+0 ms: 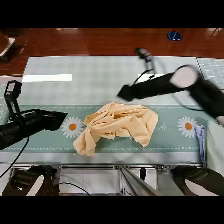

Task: Fold the shirts.

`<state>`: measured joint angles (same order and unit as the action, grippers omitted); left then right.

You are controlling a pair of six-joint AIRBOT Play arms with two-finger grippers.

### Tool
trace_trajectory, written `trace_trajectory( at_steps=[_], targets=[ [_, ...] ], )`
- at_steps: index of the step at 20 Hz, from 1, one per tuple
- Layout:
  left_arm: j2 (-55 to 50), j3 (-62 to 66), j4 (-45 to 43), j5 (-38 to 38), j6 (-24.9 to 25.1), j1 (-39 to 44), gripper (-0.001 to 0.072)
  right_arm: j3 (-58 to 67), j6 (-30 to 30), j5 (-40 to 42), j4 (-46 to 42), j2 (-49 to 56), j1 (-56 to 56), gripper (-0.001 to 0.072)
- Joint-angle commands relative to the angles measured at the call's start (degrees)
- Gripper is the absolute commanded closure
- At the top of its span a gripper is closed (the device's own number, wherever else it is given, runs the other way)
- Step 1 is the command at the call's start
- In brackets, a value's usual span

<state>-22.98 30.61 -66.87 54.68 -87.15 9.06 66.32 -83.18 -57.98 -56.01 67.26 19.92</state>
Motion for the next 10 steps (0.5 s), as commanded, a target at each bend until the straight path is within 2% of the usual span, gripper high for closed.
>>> trace_trajectory(
  at_steps=[1,3,5,8,10],
  targets=[
    [-0.1,-1.4,-3.3,8.5,-6.8,-3.8,0.0199,-1.0,-0.9,-9.8,-14.4,-10.1,-20.6,0.0308],
    [-1.2,-6.1,2.4,10.8,-6.3,-5.5,0.0200,-8.2,-1.9,-10.3,-17.2,-15.9,-32.3,0.0309],
    [-4.3,-11.8,7.3,10.1,-5.1,-5.5,0.0200,-19.0,-2.3,-9.3,-12.8,-20.6,-41.0,0.0309],
    [-12.0,-16.9,21.2,9.0,7.3,-5.4,0.0199,-32.1,0.7,-7.7,-5.2,-22.6,-42.8,0.0309],
    [-17.8,-17.6,25.5,9.0,12.6,-5.4,0.0200,-36.9,3.3,-7.8,-0.5,-22.2,-42.8,0.0309]
  ],
)
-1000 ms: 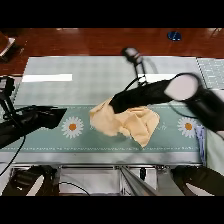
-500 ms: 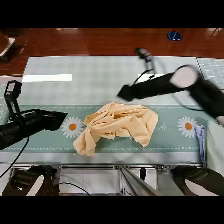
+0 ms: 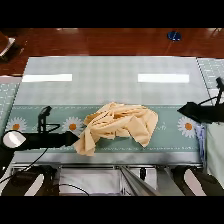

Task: Fold the shirts.

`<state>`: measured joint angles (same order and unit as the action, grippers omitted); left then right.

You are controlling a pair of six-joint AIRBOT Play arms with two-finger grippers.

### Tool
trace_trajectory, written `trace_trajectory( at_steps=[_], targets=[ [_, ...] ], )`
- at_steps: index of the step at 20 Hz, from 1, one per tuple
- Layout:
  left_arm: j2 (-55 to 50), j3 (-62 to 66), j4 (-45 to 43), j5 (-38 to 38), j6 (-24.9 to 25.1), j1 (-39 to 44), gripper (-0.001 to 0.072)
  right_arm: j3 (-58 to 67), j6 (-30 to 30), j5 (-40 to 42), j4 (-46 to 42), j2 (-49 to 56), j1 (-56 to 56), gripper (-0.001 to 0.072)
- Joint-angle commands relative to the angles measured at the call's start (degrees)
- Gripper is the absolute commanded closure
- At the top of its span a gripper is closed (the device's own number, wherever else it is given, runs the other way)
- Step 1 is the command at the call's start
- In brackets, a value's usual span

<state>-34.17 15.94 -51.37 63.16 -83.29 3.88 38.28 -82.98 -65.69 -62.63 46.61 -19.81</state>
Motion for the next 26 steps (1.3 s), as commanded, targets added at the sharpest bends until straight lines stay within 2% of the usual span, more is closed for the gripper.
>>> trace_trajectory(
  at_steps=[1,3,4,5,6,7,12,18,19,20,21,23,26],
  targets=[
    [-9.5,-2.9,11.0,0.2,10.4,-0.3,0.0200,-10.6,4.2,-0.6,7.8,-1.5,-3.1,0.0309],
    [-14.5,-2.9,14.3,-1.6,14.5,-0.3,0.0201,-13.6,5.1,-1.3,8.7,-1.5,-1.9,0.0309],
    [-16.5,-2.9,17.0,-2.2,17.4,-0.3,0.0261,-15.1,5.0,-1.6,8.8,-1.5,-0.3,0.0309],
    [-18.3,-2.8,19.4,-2.8,20.2,-0.3,0.0506,-16.5,5.0,-1.8,8.8,-1.5,1.9,0.0309],
    [-19.6,-2.6,21.3,-3.2,22.6,-0.3,0.0689,-17.6,4.8,-1.7,8.8,-1.5,4.2,0.0309],
    [-20.5,-2.4,22.8,-3.2,24.4,-0.3,0.0690,-18.5,4.1,-1.4,8.7,-1.5,6.6,0.0309],
    [-20.8,-1.4,23.1,-5.2,24.5,-0.3,0.0690,-19.5,-0.4,4.1,10.0,0.3,17.3,0.0309],
    [-20.8,-1.4,23.2,-5.5,24.5,-0.3,0.0689,-18.2,1.5,16.6,20.4,13.5,27.8,0.0326],
    [-20.8,-1.4,23.3,-5.8,24.5,-0.3,0.0690,-16.9,2.8,17.5,21.8,15.8,29.3,0.0443],
    [-20.8,-1.2,23.6,-6.2,24.5,-0.3,0.0690,-14.9,4.9,17.7,22.9,17.5,30.3,0.0646],
    [-20.8,-0.2,23.5,-6.1,24.6,-0.3,0.0690,-12.2,7.3,16.2,24.0,18.3,30.3,0.0695],
    [-19.9,5.4,23.5,-3.8,25.4,-1.7,0.0690,-2.8,8.7,10.4,21.5,17.6,29.2,0.0695],
    [-16.7,22.1,23.5,-2.3,24.3,-7.1,0.0690,21.1,3.9,3.0,11.4,14.7,24.3,0.0696]
  ],
)
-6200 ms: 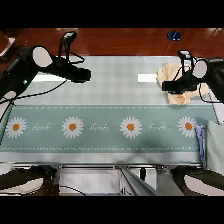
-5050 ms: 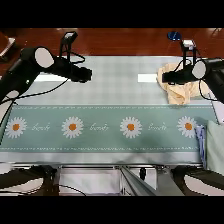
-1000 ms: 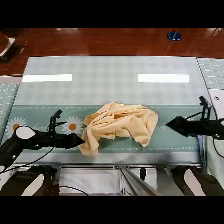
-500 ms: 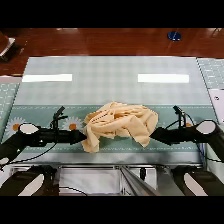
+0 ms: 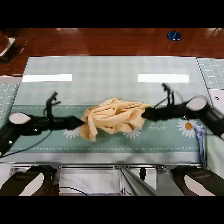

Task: Fold the shirts.

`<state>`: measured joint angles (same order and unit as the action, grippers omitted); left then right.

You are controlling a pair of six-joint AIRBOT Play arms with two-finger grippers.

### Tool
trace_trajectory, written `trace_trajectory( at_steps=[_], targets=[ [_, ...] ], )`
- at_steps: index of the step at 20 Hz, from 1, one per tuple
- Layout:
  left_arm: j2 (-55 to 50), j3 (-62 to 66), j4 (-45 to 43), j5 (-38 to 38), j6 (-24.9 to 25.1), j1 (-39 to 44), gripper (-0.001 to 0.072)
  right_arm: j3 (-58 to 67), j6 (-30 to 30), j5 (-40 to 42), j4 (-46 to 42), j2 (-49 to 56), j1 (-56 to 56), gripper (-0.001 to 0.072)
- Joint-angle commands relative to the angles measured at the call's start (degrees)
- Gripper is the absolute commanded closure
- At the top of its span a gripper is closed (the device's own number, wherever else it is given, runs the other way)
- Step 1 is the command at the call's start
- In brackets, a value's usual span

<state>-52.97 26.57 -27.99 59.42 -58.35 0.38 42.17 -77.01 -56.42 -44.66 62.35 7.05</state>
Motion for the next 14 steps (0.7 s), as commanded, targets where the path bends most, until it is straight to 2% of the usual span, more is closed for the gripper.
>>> trace_trajectory(
  at_steps=[1,4,7,11,14],
  targets=[
    [2.9,17.9,0.2,1.1,-1.8,-5.8,0.0690,26.1,-3.4,-7.9,-10.0,-1.7,-4.3,0.0696],
    [3.4,37.7,0.1,1.1,-5.8,-13.3,0.0690,51.8,-4.6,-14.8,-16.7,-2.6,-8.3,0.0696],
    [4.1,51.9,-0.1,1.8,-9.5,-19.1,0.0690,67.9,-4.6,-21.1,-19.5,-5.1,-9.4,0.0696],
    [10.6,61.0,-0.5,2.1,-9.5,-26.2,0.0690,70.6,-5.3,-23.1,-27.3,-15.4,-9.4,0.0695],
    [19.2,62.0,-8.5,2.1,-9.9,-32.2,0.0690,70.6,-7.8,-26.6,-35.9,-22.0,-9.4,0.0695]
  ],
)
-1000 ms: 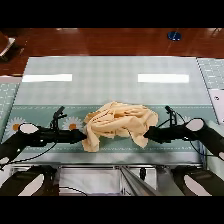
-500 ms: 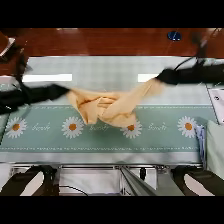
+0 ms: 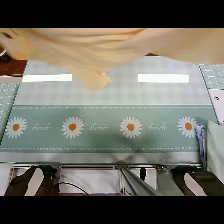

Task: Fold the shirts.

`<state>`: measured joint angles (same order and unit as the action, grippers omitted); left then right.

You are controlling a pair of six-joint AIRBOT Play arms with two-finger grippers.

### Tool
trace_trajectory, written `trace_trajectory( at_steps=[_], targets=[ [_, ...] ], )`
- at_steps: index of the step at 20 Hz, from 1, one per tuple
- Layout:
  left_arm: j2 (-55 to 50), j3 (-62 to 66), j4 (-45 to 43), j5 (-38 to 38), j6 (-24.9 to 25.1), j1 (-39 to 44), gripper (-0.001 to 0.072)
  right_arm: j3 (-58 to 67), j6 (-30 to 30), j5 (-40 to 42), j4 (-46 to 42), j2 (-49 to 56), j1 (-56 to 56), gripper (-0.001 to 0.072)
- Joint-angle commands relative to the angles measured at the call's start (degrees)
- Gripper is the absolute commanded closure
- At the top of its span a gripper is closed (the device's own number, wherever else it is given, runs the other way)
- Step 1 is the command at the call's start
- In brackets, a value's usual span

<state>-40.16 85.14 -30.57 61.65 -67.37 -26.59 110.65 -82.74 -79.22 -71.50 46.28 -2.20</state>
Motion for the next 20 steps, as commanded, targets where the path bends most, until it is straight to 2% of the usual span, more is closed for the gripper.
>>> trace_trajectory(
  at_steps=[1,4,7,9,12,16,18,20],
  targets=[
    [9.2,3.4,-10.7,-0.1,-3.0,-5.6,0.0690,2.1,-3.1,-4.4,-11.8,-7.9,-0.2,0.0695],
    [15.6,3.4,-22.6,-0.1,-6.3,-1.7,0.0690,2.1,-4.6,-6.8,-15.5,-11.5,-0.2,0.0695],
    [19.0,3.4,-32.3,1.2,-10.5,5.1,0.0690,-0.6,-5.9,-11.0,-15.0,-12.8,-0.2,0.0695],
    [19.1,2.1,-33.6,3.5,-10.5,7.5,0.0690,-6.7,-5.8,-12.1,-12.2,-13.4,-0.2,0.0695],
    [18.3,-6.6,-33.4,3.3,-12.0,7.6,0.0690,-20.5,-4.0,-12.0,-5.1,-13.4,-0.2,0.0696],
    [12.5,-24.5,-27.6,0.3,-10.8,7.7,0.0690,-42.4,-1.7,0.2,-0.6,-10.3,-0.2,0.0697],
    [7.8,-32.6,-24.2,-6.1,-8.7,7.9,0.0690,-48.9,-0.3,8.7,1.2,-4.7,-0.2,0.0697],
    [1.1,-36.9,-23.8,-13.9,-8.1,9.2,0.0690,-49.8,2.4,16.3,3.5,4.6,-0.2,0.0697]
  ],
)
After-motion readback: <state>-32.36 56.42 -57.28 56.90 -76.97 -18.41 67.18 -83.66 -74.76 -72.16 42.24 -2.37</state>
